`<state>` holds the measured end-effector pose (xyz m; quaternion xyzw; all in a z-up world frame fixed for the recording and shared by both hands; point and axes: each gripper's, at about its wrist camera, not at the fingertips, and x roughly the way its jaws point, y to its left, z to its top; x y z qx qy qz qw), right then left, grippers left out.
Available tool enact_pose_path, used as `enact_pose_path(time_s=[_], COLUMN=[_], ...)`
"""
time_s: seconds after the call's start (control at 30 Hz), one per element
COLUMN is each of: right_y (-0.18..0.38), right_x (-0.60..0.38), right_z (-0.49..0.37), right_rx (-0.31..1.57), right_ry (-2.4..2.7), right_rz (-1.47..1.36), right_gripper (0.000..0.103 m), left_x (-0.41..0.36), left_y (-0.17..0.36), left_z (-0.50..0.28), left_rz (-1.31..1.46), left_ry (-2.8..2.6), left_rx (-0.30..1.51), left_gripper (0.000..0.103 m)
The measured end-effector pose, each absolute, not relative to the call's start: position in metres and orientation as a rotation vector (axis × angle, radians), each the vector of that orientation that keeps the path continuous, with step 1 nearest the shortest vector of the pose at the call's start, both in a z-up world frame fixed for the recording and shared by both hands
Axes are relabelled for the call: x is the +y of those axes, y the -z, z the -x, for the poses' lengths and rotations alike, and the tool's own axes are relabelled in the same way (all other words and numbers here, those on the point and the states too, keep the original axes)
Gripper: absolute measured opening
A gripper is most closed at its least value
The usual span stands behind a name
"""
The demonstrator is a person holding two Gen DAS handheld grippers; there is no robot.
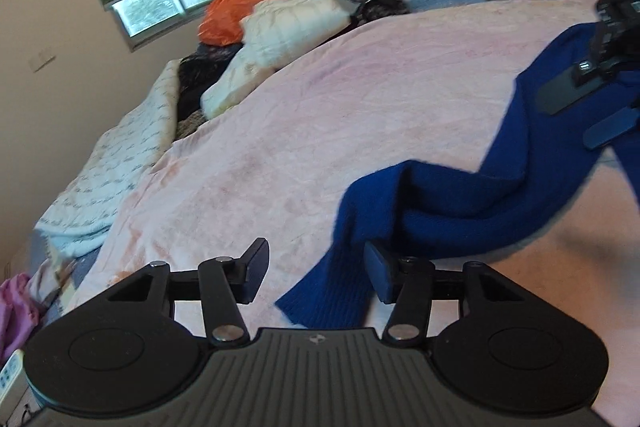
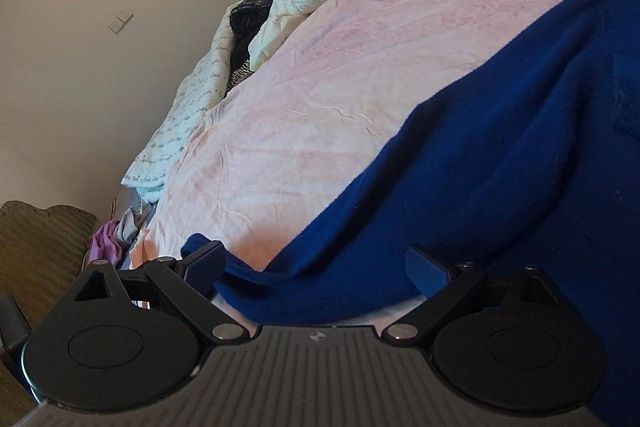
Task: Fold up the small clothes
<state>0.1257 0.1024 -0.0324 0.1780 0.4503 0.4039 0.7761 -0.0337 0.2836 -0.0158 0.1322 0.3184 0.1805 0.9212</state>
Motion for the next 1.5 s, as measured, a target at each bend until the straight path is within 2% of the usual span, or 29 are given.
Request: enact_pose_path(time_s=[0.03, 0.07, 0.1, 0.17, 0.33, 0.43, 0.6, 0.7, 0.87, 1.0, 1.2, 1.37, 1.4, 1.43, 1.47, 1.5], right_y=[0.033, 0.033, 0.032, 0.032, 0.033, 0.032, 0.031, 0.029, 0.013, 0.012, 0.017, 0.017, 0.018, 0.019, 0.02, 0.021], right_x=[0.101, 0.101, 0.103, 0.105, 0.109, 0.107, 0.105, 0.111, 0.139, 0.167, 0.165, 0.156, 0.153, 0.151, 0.149, 0.148], right_z=[-0.126, -0.126, -0.126, -0.125, -0.12, -0.119, -0.12, -0.116, -0.088, -0.061, -0.053, -0.053, -0.053, -0.054, -0.054, -0.055], right_rx=[0.98, 0.982, 0.983, 0.982, 0.99, 0.992, 0.976, 0.949, 0.759, 0.605, 0.634, 0.639, 0.643, 0.647, 0.65, 0.654], right_ry=[-0.883, -0.888, -0.883, -0.877, -0.889, -0.891, -0.889, -0.899, -0.911, -0.883, -0.904, -0.888, -0.885, -0.88, -0.875, -0.872], right_rz=[-0.401, -0.407, -0.404, -0.392, -0.368, -0.366, -0.352, -0.306, 0.014, 0.314, 0.309, 0.283, 0.272, 0.263, 0.259, 0.258], right_gripper=[0.095, 0.095, 0.095, 0.095, 0.095, 0.095, 0.095, 0.095, 0.094, 0.094, 0.094, 0.095, 0.095, 0.095, 0.095, 0.095], left_x=[0.28, 0.276, 0.272, 0.268, 0.285, 0.32, 0.431, 0.47, 0.439, 0.412, 0.407, 0.418, 0.421, 0.423, 0.425, 0.428], left_y=[0.014, 0.013, 0.015, 0.024, 0.037, 0.027, -0.022, -0.028, -0.009, 0.007, 0.022, 0.028, 0.029, 0.029, 0.03, 0.032], left_z=[0.038, 0.041, 0.04, 0.034, 0.009, 0.005, 0.012, 0.029, 0.04, 0.038, 0.016, 0.014, 0.016, 0.017, 0.017, 0.015], left_rz=[-0.272, -0.282, -0.302, -0.36, -0.359, -0.34, 0.103, 0.356, 0.31, 0.439, 0.723, 0.914, 0.954, 0.981, 0.995, 1.009], left_ry=[-0.325, -0.298, -0.289, -0.314, -0.43, -0.66, -0.883, -0.88, -0.727, -0.558, -0.536, -0.649, -0.664, -0.682, -0.691, -0.68], left_rx=[0.641, 0.636, 0.631, 0.634, 0.687, 0.648, 0.628, 0.646, 0.755, 0.789, 0.752, 0.625, 0.599, 0.579, 0.577, 0.596], left_gripper=[0.053, 0.061, 0.074, 0.08, 0.08, 0.08, 0.079, 0.079, 0.079, 0.079, 0.079, 0.078, 0.074, 0.063, 0.031, 0.009])
